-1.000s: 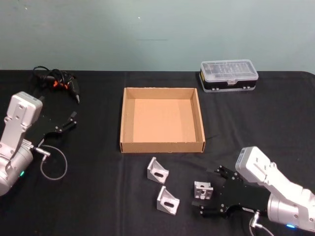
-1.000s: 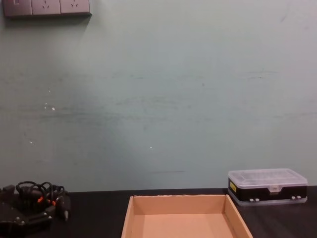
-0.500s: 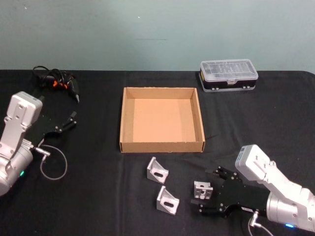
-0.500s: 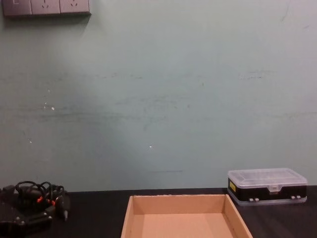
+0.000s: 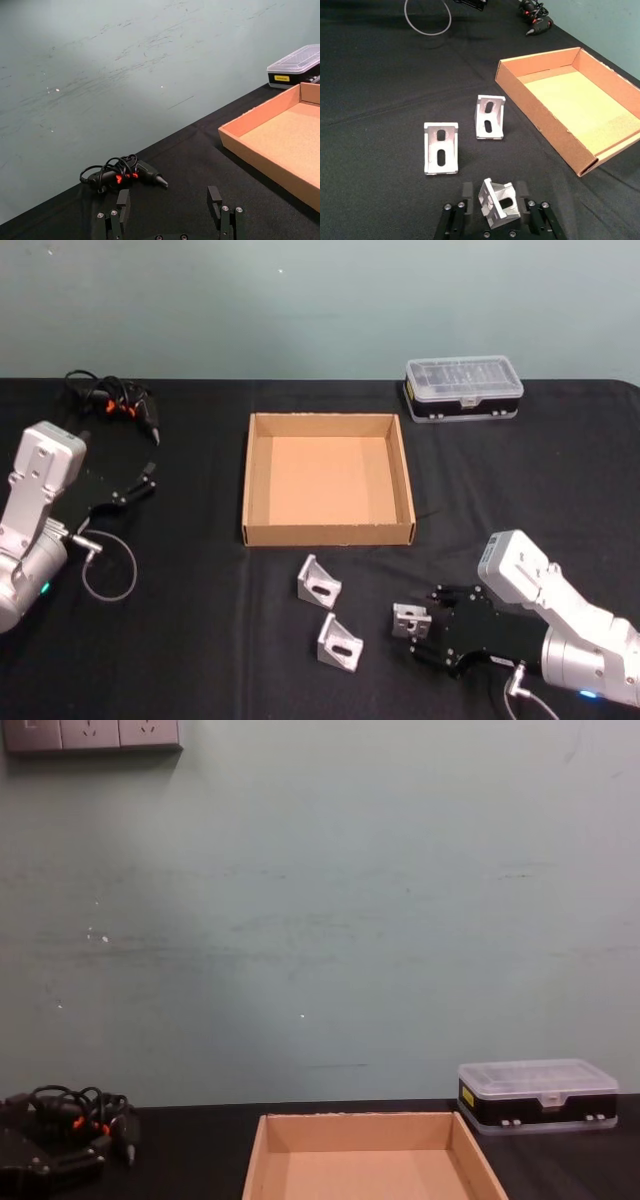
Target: Use one hand to pick up the angle iron from the table and place it into the box.
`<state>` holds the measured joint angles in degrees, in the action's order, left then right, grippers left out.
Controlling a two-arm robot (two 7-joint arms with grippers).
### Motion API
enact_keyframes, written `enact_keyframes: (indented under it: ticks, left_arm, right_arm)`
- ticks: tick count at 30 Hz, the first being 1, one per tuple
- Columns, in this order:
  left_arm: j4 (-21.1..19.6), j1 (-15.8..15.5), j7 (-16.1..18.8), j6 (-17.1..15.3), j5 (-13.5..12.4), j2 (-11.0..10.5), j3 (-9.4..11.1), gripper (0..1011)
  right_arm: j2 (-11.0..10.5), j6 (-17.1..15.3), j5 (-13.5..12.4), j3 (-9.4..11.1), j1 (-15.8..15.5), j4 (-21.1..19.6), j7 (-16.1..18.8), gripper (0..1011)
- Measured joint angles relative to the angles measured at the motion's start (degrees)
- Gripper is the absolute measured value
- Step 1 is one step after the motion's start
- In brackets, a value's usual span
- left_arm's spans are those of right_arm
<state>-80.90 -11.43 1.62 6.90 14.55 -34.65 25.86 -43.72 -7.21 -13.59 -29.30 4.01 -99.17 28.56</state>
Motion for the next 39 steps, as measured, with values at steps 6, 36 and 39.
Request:
enact_keyframes:
  ticks: [6, 36, 39]
  left_arm:
    - [0.00, 0.00, 0.00, 0.00, 0.00, 0.00, 0.00, 1011]
    - [0.00, 0.00, 0.00, 0.00, 0.00, 0.00, 0.00, 1012]
    - [0.00, 0.00, 0.00, 0.00, 0.00, 0.00, 0.00, 1011]
  right_arm:
    - [-0.04, 0.05, 0.03, -0.05, 0.00, -0.05, -0.03, 362]
    - [2.40, 5.25, -0.54, 4.50, -0.91, -3.11, -1.81, 57]
    - [4.15, 5.64, -0.79, 5.45, 0.55, -2.93, -2.00, 57]
